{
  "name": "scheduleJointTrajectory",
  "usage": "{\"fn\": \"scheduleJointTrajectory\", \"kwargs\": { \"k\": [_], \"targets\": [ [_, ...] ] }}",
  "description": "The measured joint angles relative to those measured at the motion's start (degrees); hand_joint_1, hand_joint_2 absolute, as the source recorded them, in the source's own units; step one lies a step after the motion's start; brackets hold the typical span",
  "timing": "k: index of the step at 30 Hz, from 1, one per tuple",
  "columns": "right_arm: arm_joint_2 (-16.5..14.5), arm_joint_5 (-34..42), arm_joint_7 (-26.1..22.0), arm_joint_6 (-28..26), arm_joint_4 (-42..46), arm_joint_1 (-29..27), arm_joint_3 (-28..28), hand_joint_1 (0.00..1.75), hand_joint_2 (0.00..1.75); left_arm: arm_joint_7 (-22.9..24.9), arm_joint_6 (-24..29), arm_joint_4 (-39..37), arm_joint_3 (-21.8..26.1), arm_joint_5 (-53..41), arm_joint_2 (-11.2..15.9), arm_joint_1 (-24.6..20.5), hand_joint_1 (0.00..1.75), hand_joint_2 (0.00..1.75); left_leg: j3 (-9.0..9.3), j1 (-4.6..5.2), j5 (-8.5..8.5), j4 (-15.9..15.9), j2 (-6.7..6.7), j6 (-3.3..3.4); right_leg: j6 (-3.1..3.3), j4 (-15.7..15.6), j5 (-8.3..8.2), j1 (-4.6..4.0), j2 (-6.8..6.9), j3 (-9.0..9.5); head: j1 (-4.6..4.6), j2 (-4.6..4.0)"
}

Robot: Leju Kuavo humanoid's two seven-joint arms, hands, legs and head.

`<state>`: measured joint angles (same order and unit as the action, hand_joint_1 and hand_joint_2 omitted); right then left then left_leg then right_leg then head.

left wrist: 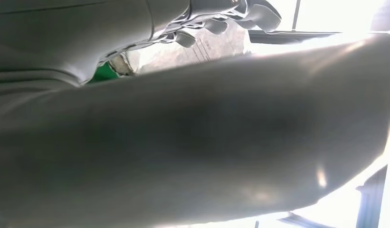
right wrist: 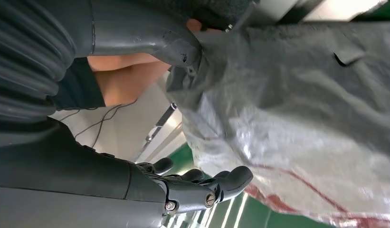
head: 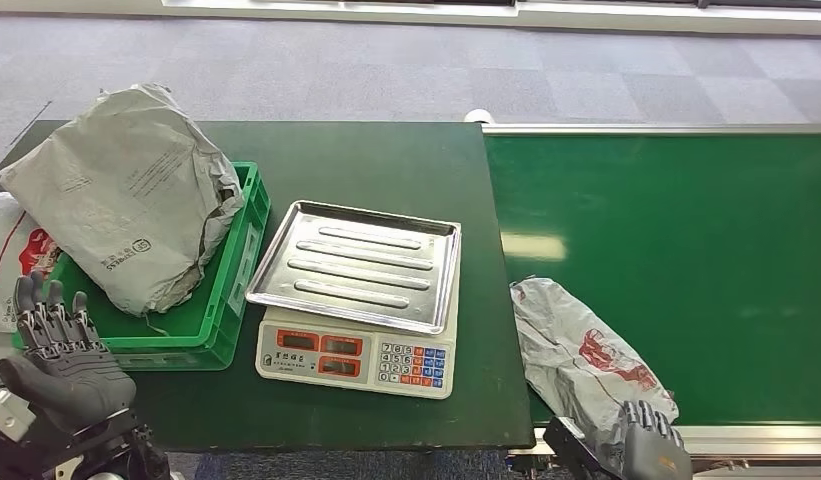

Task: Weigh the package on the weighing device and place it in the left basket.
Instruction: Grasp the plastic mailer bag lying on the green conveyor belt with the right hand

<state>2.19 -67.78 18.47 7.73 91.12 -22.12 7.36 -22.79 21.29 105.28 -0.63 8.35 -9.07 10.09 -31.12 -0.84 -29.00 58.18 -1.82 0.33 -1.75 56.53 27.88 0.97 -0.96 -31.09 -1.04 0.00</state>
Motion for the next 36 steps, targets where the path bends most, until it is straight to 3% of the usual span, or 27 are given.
{"fn": "scheduleJointTrajectory", "kwargs": {
  "k": [15,19,24,36],
  "targets": [
    [-0.9,0.2,-1.6,0.0,-9.5,3.2,-0.1,0.00,1.75,0.1,0.0,0.0,0.6,1.1,0.2,0.7,0.00,0.00,0.03,0.00,0.04,0.0,0.00,-0.05,0.00,0.0,-0.02,0.00,-0.02,0.03,0.00,0.00],
    [-0.9,1.8,-2.2,-3.3,-11.8,4.4,-0.7,1.75,1.75,0.1,0.0,0.0,0.6,1.2,0.2,0.9,0.00,0.00,-0.11,-0.01,0.04,0.0,0.18,-0.06,0.01,0.0,-0.03,0.00,-0.11,0.02,0.00,0.00],
    [-0.9,1.9,-2.6,-8.6,-13.7,6.3,-1.7,1.75,1.75,0.1,0.0,0.0,0.6,1.2,0.1,1.1,0.00,0.00,0.00,0.00,0.09,0.0,0.31,-0.10,0.03,0.1,-0.11,0.00,-0.17,-0.03,0.01,0.00],
    [-0.9,1.0,-3.2,-13.1,-13.9,6.4,-2.9,1.75,1.75,-0.2,-0.7,0.0,0.8,0.9,-0.2,1.6,0.00,0.00,-0.44,0.00,0.14,0.0,0.43,-0.14,0.08,0.1,-0.18,0.00,-0.27,-0.19,0.00,0.00]
  ]
}}
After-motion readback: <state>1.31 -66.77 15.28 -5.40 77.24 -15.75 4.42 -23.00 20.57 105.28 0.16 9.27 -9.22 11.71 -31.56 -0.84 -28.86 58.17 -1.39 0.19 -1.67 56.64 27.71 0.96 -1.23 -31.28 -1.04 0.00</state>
